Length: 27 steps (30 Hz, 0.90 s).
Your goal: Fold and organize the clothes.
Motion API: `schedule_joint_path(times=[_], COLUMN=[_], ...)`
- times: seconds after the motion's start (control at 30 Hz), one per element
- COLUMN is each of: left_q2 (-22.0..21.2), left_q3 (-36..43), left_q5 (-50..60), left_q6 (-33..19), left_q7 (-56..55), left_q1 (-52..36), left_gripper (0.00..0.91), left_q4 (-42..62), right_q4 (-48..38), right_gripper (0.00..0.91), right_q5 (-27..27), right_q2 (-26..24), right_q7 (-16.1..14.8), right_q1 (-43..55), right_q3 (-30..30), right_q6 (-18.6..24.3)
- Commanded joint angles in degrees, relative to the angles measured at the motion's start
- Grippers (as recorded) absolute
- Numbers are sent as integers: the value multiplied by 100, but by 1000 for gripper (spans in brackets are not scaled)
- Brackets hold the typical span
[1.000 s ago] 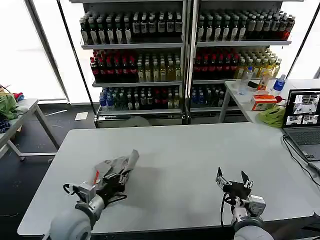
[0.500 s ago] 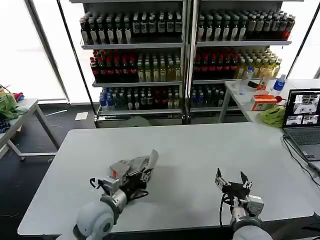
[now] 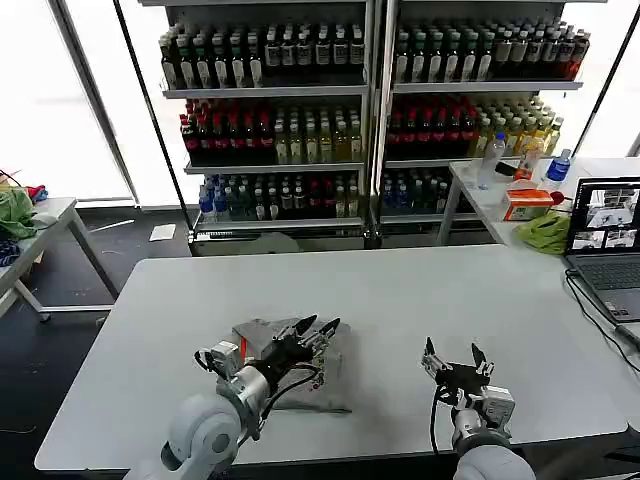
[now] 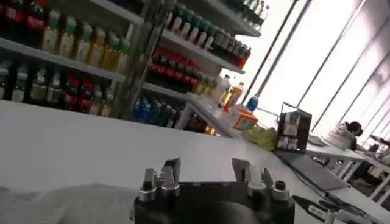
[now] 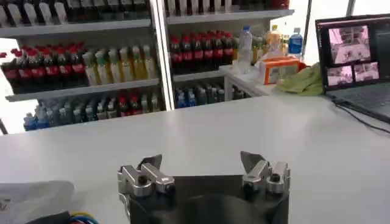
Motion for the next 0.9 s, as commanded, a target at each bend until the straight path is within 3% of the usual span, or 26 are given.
schedule_joint_path(times=[0.03,0.13,0.27,0.5,0.9], left_q2=[210,326,449,598,843], left_q3=[-695,-1037,-1478,-2128,-2463], left_q5=[43,295,645,742,980], left_q6=[23,260,499,609,625], left_q7=[-363,-672,-899,-1002,-1009], left_q1=[165,360,603,964,1108], left_gripper=[907,907,907,907,907], left_q4=[-386,-547,-649,-827,-738], right_q4=[-109,-226,-429,-748,-1430], right_gripper=[907,907,907,907,867], right_q5=[1455,2287,2862,2886,2973], right_q2=[-31,-59,-83,34,178], right_q7=[12,91,233,421,510], right_q1=[408,691,1043,1410,1820], right_q3=[-223,-354,-648,-1277,-1734], right_q6=[-174,-364,-483,-516,-600])
